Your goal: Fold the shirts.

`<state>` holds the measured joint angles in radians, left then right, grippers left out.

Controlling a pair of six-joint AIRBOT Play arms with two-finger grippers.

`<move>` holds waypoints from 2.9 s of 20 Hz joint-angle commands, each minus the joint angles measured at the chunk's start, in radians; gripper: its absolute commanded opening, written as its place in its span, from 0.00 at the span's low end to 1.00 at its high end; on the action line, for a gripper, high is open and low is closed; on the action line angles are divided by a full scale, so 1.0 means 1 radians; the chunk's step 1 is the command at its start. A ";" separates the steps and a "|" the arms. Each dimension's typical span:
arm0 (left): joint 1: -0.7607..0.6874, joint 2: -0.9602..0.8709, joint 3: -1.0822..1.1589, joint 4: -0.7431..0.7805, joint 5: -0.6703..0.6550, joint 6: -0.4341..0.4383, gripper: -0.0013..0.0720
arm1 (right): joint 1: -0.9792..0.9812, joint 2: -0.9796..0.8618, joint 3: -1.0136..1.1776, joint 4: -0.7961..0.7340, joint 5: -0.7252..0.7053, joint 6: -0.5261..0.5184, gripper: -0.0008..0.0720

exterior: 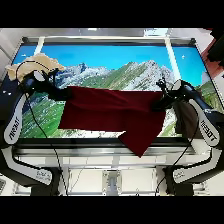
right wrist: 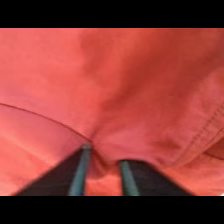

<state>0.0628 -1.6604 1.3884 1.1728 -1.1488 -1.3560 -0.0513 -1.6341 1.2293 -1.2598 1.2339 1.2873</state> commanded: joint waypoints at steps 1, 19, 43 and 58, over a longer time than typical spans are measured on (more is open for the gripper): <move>0.007 0.037 0.041 -0.056 -0.044 0.022 0.76 | -0.003 0.047 0.041 -0.016 0.055 0.003 0.42; 0.155 0.661 -0.688 -0.143 -0.019 0.053 0.76 | -0.085 0.582 -0.805 0.398 0.204 0.033 0.74; 0.155 0.661 -0.688 -0.163 0.004 0.074 0.76 | 0.097 0.567 -0.860 0.354 -0.126 0.343 0.33; 0.156 0.483 -0.717 -0.040 0.121 -0.573 0.76 | 0.095 0.573 -0.803 0.429 -0.142 0.199 0.05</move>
<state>0.2180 -1.1091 0.6739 1.1538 -0.9958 -1.8595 0.0448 -1.0615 0.4179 -0.8463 1.0916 1.5105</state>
